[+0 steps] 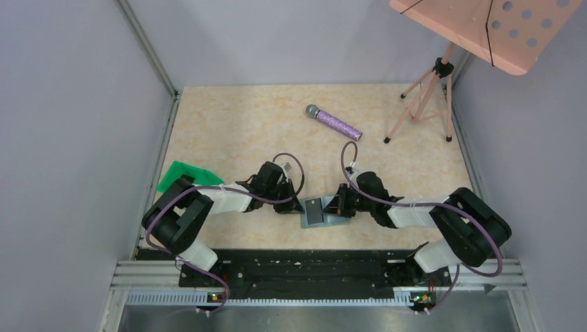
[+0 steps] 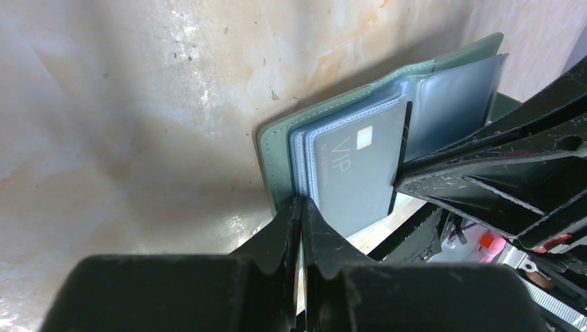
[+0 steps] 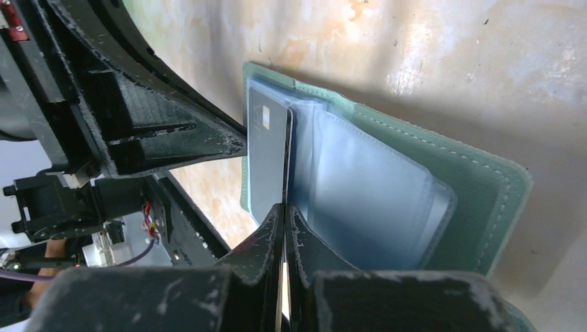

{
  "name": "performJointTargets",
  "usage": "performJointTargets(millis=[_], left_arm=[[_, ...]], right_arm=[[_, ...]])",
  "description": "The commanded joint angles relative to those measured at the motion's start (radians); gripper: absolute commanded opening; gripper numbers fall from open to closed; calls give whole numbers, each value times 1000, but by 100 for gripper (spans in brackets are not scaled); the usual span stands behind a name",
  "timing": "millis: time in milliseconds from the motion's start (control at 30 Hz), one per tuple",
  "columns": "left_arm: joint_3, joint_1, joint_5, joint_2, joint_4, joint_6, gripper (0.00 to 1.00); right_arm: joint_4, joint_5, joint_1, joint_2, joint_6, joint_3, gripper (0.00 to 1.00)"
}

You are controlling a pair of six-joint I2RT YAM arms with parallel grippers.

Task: Take the credit cards out of the card holder
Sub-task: Remove the credit card from the card holder.

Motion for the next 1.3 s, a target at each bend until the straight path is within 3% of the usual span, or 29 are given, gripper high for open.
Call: performJointTargets(millis=[0,167,633,1267], left_arm=[[22,-16,-48,55,-59,7,9],[29,-16,-69,60,-88,15,10],[60,-16,-122,62,-179,49,11],[89,-16,-84,29,-198,33,12]], right_arm=[[-41,15,-19,-64,-11,1,0],[-113,37,-35,-96,-38,-7,0],[-87,18,-81,-148,-10,-66,0],[-152,-41,-152,-258,-53,-77,0]])
